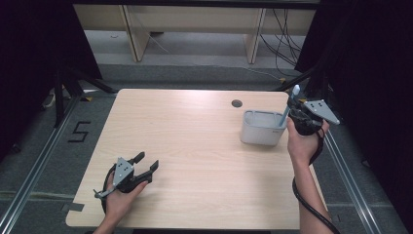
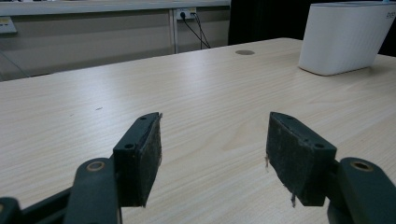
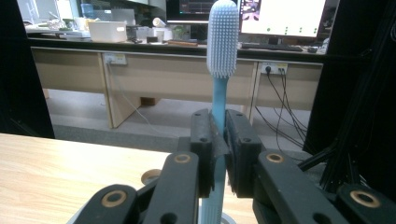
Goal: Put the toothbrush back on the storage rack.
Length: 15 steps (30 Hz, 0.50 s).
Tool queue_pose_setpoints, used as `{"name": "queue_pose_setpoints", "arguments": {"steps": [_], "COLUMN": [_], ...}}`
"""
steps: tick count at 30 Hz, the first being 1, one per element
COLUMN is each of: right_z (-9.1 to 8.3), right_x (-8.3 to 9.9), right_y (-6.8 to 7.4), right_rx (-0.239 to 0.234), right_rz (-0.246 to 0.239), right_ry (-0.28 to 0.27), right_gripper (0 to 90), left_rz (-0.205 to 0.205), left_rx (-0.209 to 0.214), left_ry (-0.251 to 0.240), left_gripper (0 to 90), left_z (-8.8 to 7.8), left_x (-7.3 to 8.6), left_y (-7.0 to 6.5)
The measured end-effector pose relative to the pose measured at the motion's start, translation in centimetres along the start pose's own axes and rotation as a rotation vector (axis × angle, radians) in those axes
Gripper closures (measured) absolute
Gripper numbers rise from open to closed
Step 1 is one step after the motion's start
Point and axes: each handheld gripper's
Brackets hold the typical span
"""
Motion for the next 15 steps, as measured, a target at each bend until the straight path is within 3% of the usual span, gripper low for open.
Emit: {"name": "queue_pose_setpoints", "arguments": {"steps": [13,15], "right_z": [0.4,0.4], "right_x": [1.2,1.4], "right_y": [0.5,0.6], "right_rx": [-0.005,-0.007], "right_rz": [-0.002,0.017], "right_ry": [0.022,0.039], "right_gripper": [82.7,82.7], "left_rz": [-0.003,-0.004], "left_rx": [0.003,0.004], "left_ry": [-0.002,-0.002], "left_gripper": [35.2,35.2], "left_z": [0.0,0.0], "left_x": [0.0,0.0], "left_y": [0.0,0.0]}}
Point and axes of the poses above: each handheld gripper's, and its own axes: z roughly forward along the jaws, x roughly out of its underside, y roughly to its left, and after that the axes turned 11 degrees about -z, right-handed
